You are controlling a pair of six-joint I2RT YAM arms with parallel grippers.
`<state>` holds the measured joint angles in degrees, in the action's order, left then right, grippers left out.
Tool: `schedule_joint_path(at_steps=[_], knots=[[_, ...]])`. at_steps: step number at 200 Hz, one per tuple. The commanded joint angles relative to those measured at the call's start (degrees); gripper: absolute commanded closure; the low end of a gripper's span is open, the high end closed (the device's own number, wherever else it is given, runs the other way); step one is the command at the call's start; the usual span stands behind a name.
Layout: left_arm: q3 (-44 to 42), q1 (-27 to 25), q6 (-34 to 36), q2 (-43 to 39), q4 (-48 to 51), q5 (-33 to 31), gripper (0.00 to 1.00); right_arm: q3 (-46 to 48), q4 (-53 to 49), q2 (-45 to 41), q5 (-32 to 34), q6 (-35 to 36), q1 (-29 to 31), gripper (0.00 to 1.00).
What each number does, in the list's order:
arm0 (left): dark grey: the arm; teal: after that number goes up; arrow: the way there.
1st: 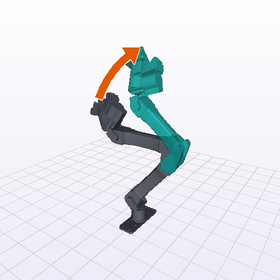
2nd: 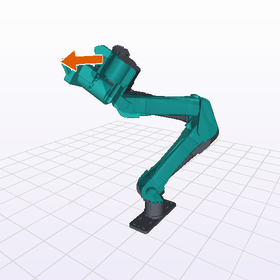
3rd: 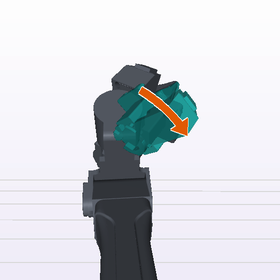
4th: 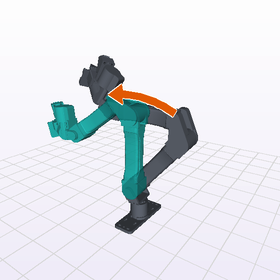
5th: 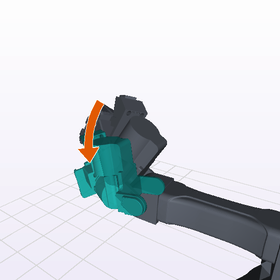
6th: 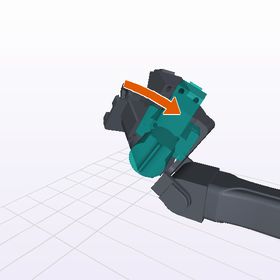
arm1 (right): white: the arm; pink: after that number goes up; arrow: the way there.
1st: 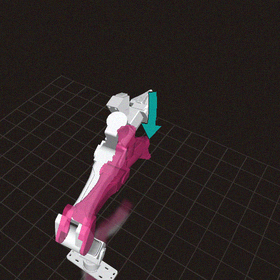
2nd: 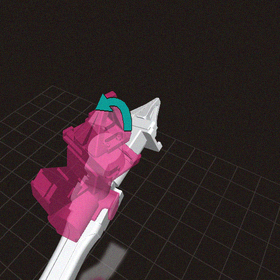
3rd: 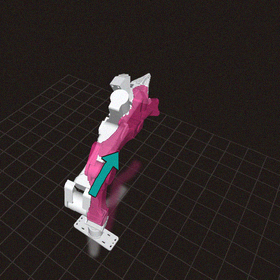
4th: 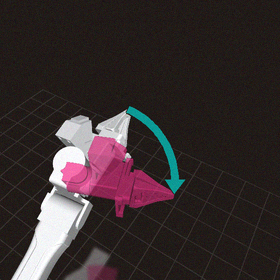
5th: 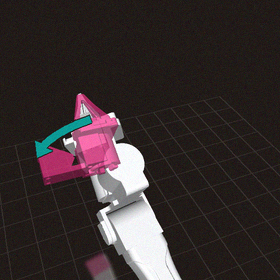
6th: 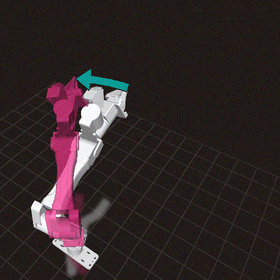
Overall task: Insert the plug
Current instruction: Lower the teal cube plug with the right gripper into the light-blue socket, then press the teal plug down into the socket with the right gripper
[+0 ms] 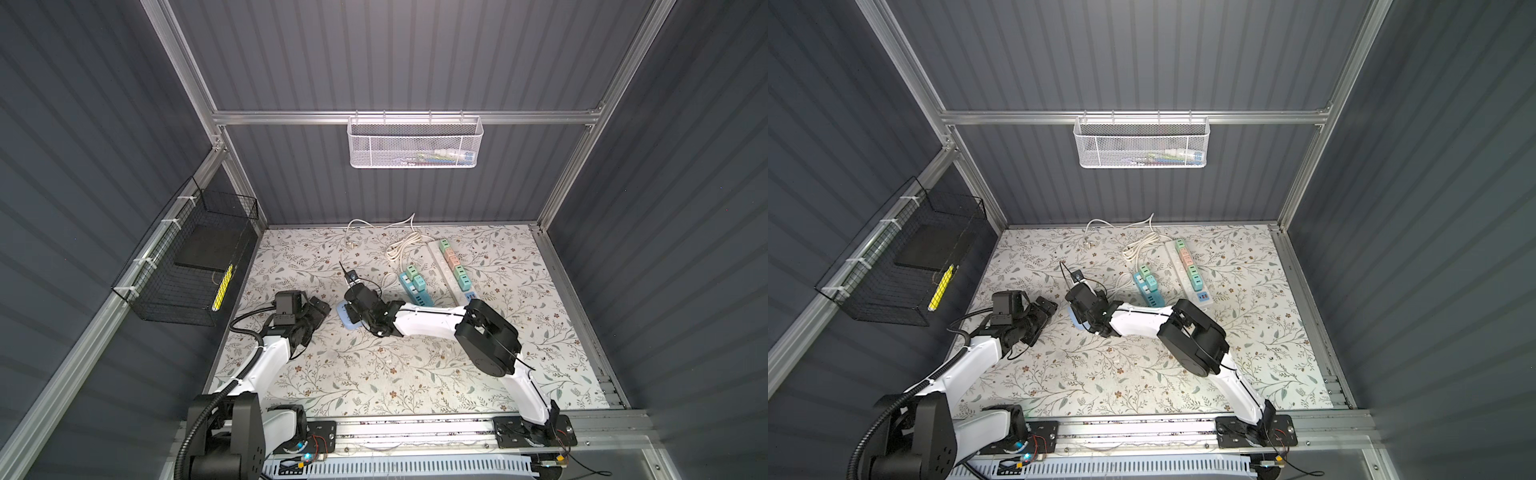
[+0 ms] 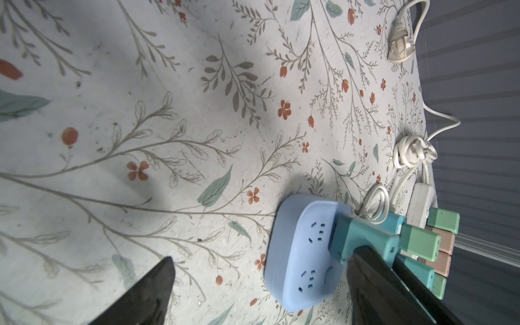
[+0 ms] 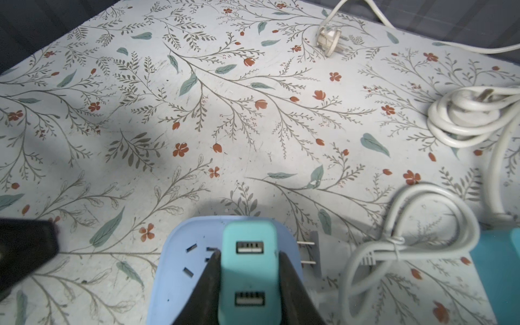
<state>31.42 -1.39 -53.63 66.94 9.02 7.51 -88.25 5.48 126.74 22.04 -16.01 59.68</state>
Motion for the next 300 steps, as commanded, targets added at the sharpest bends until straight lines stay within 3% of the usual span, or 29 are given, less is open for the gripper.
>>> schedule_joint_path(at_steps=[1, 40, 144, 223, 239, 300], knots=[[0.37, 0.28, -0.25, -1.28, 1.57, -0.37, 0.05, 6.96, -6.29, -1.90, -0.08, 2.85, -0.10, 0.72], [1.37, 0.29, -0.32, -1.13, 2.16, -0.57, 0.05, 13.74, -3.23, -6.39, -2.68, 3.18, -0.62, 0.72], [1.52, 0.29, 0.81, -2.42, 3.70, -1.93, 0.04, 15.74, -4.53, -1.71, -4.61, 1.11, -0.27, 0.71], [8.32, 0.25, 4.07, -1.43, 7.13, -0.43, 0.00, 12.69, -5.78, -10.71, -8.20, 2.34, -1.77, 0.48], [9.60, 0.31, 4.70, -2.05, 7.79, -0.47, 0.00, 12.24, -6.01, -12.34, -8.97, 2.63, -1.85, 0.39], [10.59, 0.27, 6.35, -2.71, 7.36, 1.14, 0.00, 11.74, -7.16, -17.31, -10.36, 3.44, -4.08, 0.30]])
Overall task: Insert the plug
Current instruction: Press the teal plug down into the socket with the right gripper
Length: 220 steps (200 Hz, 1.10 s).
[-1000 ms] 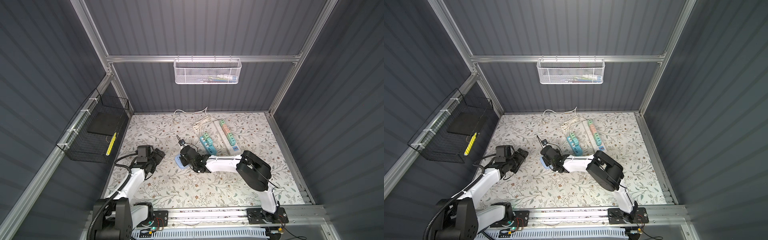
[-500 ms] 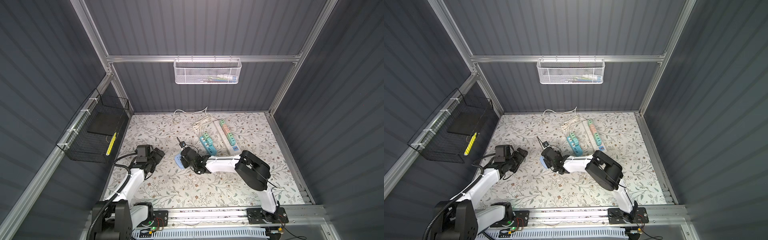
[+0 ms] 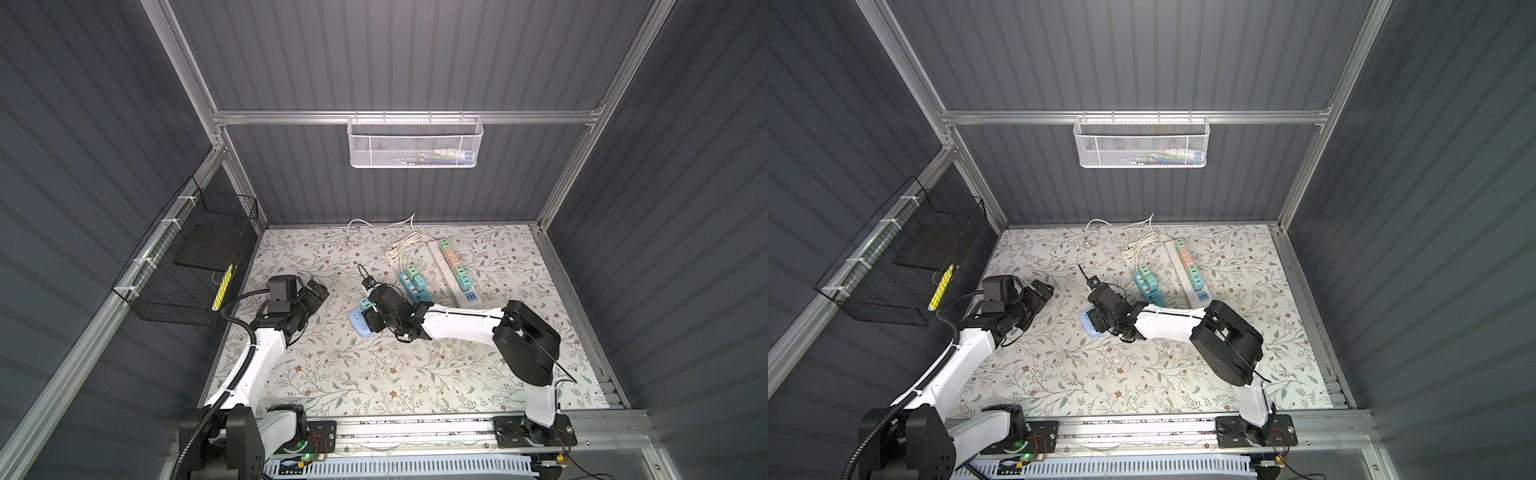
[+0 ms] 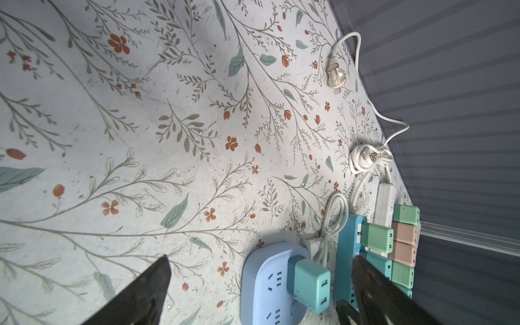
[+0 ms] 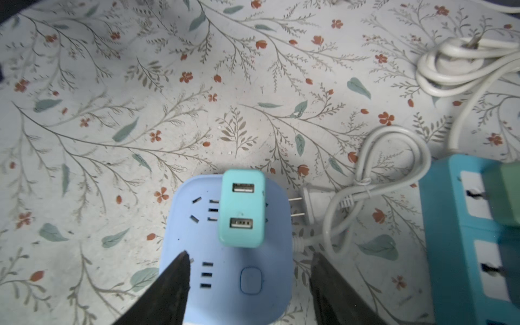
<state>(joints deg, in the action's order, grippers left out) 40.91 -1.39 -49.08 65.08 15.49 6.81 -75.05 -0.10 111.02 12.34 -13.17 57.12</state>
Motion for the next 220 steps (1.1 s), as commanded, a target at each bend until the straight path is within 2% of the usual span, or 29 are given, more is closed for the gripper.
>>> schedule_joint_path(at_steps=[1, 54, 133, 220], knots=[[1.11, 0.26, 1.76, -0.84, 0.83, 1.91, 0.00, -1.57, -1.62, -1.64, -0.65, 0.60, -1.59, 0.30], [0.45, 0.23, 0.30, 1.45, -1.94, 4.94, 0.00, -5.35, -4.29, 1.11, -0.38, 1.74, -3.85, 0.30], [0.23, 0.24, -0.23, 2.64, -2.90, 6.15, 0.00, -4.14, -4.00, 5.59, -1.54, -0.02, -5.04, 0.31], [1.90, 0.25, 0.86, 3.78, -3.46, 7.27, 0.00, -0.96, -2.91, -3.11, -3.13, 0.56, -5.18, 0.31]])
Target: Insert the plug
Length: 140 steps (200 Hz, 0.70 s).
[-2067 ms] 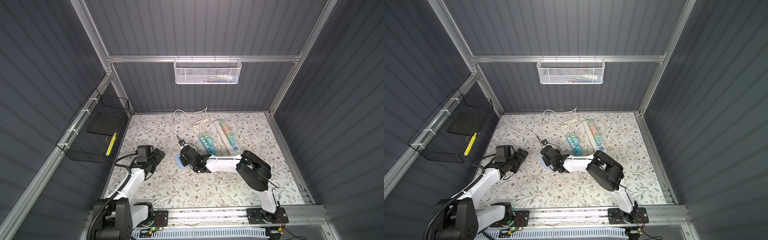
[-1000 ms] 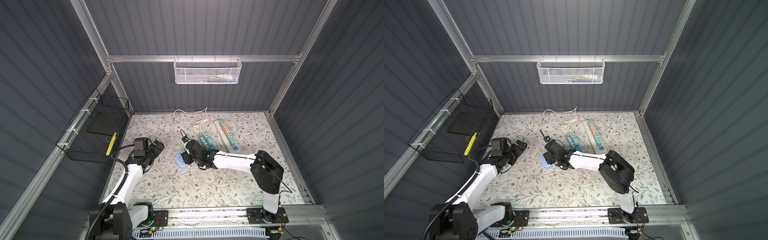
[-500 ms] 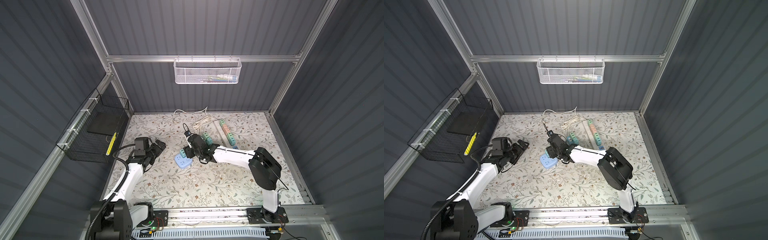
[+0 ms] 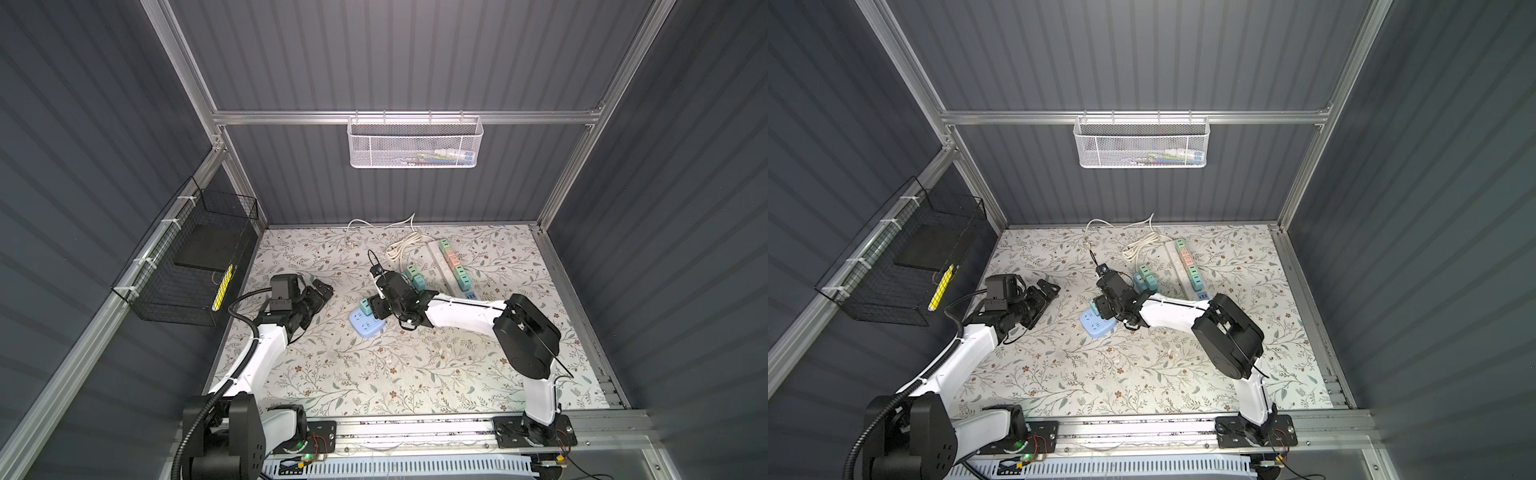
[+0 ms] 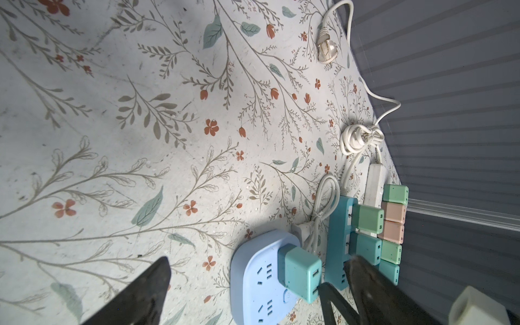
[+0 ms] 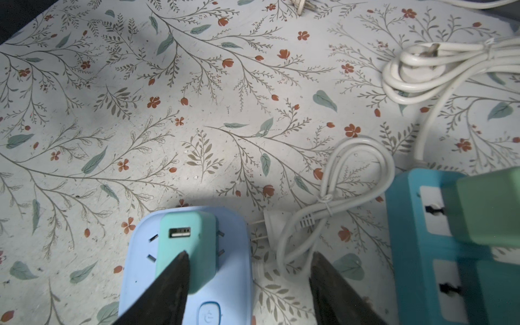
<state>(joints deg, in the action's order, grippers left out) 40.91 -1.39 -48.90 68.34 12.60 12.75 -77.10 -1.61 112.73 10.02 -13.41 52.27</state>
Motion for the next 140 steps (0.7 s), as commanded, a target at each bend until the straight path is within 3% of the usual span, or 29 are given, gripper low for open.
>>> schedule_joint_path(at_steps=[1, 43, 57, 74, 93, 111, 134, 140], knots=[[1.99, 0.25, 0.71, 0.51, -0.53, 1.32, 0.00, 1.13, -1.43, -4.98, -0.80, 0.82, -0.33, 0.31], [5.92, 0.23, 4.49, -1.83, -1.58, 3.52, 0.00, 5.44, -1.80, -14.26, 0.24, 2.06, -0.50, 0.26], [7.76, 0.24, 6.15, -3.63, -2.07, 3.97, 0.00, 7.51, -1.91, -18.08, 1.08, 2.31, -0.68, 0.19], [8.85, 0.25, 7.48, -5.94, -3.59, 4.15, 0.00, 9.80, -2.50, -23.13, 2.60, 2.19, -0.99, 0.02], [9.69, 0.16, 9.51, -8.04, -3.82, 3.62, 0.00, 11.84, -4.54, -28.88, 8.65, 1.60, -1.42, 0.01], [11.71, 0.11, 11.75, -9.16, -0.21, -0.64, 0.00, 14.82, -4.82, -35.09, 15.31, 2.66, -2.59, 0.01], [14.36, 0.05, 10.75, -9.61, 7.97, -11.10, 0.00, 19.03, -1.46, -40.48, 21.38, 12.23, -2.02, 0.01], [13.75, 0.07, 10.46, -9.98, 7.63, -12.15, 0.00, 20.71, 1.93, -40.87, 22.24, 17.82, -2.24, 0.01]])
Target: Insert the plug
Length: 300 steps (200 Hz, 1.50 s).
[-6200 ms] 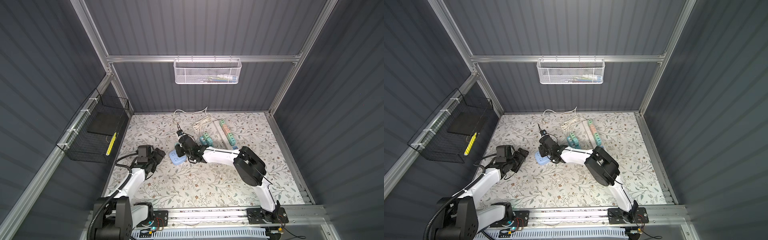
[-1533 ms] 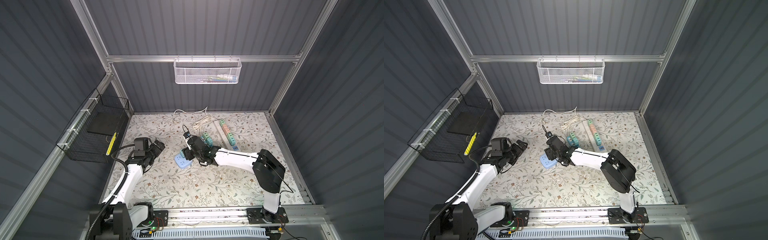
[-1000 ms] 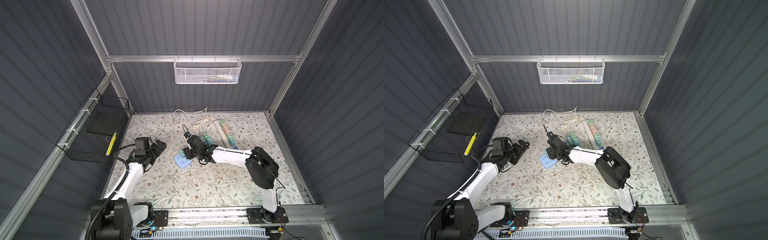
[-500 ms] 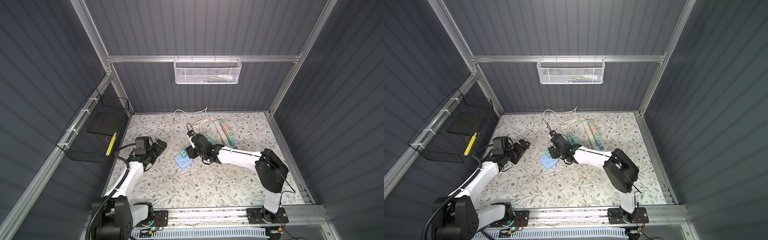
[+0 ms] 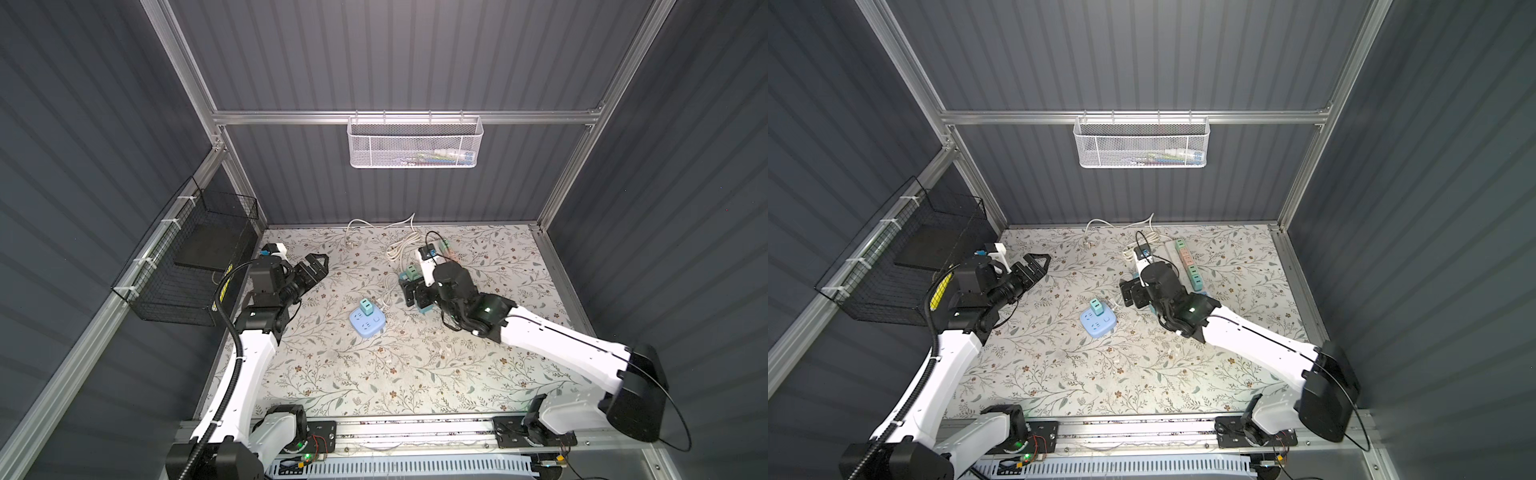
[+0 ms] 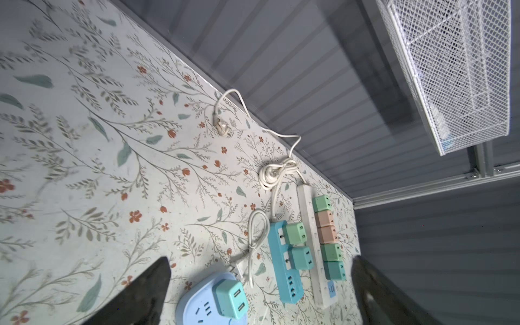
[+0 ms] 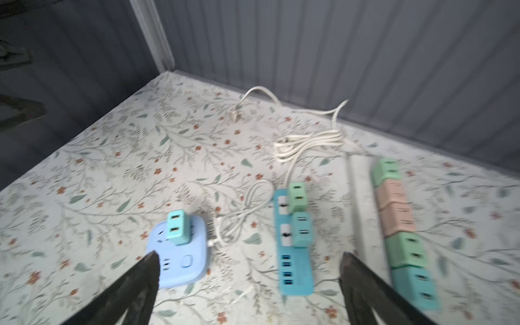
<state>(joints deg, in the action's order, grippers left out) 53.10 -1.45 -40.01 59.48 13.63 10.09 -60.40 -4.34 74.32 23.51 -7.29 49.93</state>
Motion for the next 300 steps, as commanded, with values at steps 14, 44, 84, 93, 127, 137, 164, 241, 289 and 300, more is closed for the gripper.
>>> schedule_joint_path(at_steps=[14, 44, 84, 93, 127, 137, 164, 241, 289, 300], knots=[[-2.17, 0.18, -0.05, -2.59, 2.24, -7.85, 0.00, 4.87, 6.18, -2.34, 15.77, 13.04, -0.28, 0.01], [-14.17, 0.21, -1.53, -5.53, -15.33, -8.26, 0.00, 6.89, 6.84, -3.98, 8.20, 14.29, -6.79, 0.01], [-28.87, 0.13, 9.37, -6.03, -37.88, -16.55, 0.00, 16.01, 11.59, -12.98, -1.74, 5.97, -24.68, 0.01], [-31.73, 0.13, 14.01, -5.88, -42.86, -17.60, 0.00, 17.79, 12.47, -14.15, -3.42, 5.84, -28.15, 0.01], [-36.22, 0.14, 22.65, -1.27, -50.82, -21.06, 0.00, 22.63, 14.40, -16.49, -6.66, 4.69, -37.18, 0.01], [-37.04, 0.13, 25.13, 1.48, -53.68, -21.74, 0.00, 23.91, 15.63, -16.28, -6.49, 5.26, -39.16, 0.01], [-38.70, 0.12, 30.57, 8.84, -60.34, -23.96, 0.00, 27.06, 18.76, -15.68, -11.02, 6.83, -43.60, 0.01], [-42.09, 0.12, 36.74, 42.43, -101.22, -23.66, 0.00, 39.32, 41.19, -6.36, -14.82, 12.61, -44.61, 0.01], [-31.72, 0.05, 38.91, 38.17, -75.85, -17.07, 0.00, 49.81, 72.56, 5.38, -11.40, 11.66, -44.42, 0.01], [-30.96, 0.02, 39.99, 38.20, -74.29, -14.64, 0.00, 51.31, 77.95, 7.66, -11.18, 10.18, -45.53, 0.01]])
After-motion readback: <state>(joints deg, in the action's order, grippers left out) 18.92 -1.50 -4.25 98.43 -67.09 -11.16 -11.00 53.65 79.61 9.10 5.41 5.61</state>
